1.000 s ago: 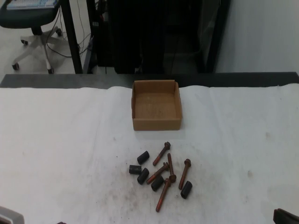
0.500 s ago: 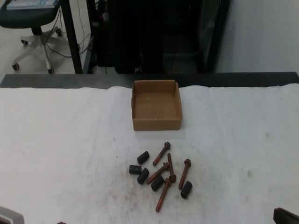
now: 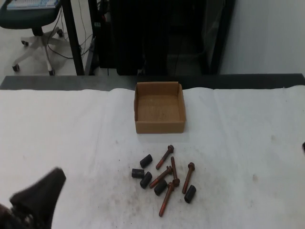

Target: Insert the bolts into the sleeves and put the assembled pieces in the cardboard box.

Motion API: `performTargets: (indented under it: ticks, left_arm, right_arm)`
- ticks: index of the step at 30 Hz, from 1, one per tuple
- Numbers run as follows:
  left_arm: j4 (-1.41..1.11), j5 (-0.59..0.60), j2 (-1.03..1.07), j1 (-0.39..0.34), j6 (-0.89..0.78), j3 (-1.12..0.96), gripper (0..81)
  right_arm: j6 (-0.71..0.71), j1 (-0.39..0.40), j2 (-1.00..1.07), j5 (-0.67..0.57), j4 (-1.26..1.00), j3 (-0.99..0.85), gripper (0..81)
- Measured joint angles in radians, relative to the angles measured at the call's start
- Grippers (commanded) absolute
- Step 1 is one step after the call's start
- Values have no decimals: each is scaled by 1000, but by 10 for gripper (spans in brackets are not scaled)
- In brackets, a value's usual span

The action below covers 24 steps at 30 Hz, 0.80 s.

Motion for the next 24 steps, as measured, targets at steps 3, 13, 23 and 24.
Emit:
performTargets:
  ticks: [3,13,23,24]
  left_arm:
    - [-111,0,0,0,-53,0,3]
    - [-304,0,5,0,-235,-3,3]
    - [60,199,423,0,-22,-262,3]
    - [95,209,497,0,10,-300,3]
  right_arm:
    - [11,0,0,0,-56,0,8]
    - [363,0,0,-15,-290,0,8]
    - [-12,0,305,-286,238,-322,8]
    - [-31,0,366,-274,295,-370,8]
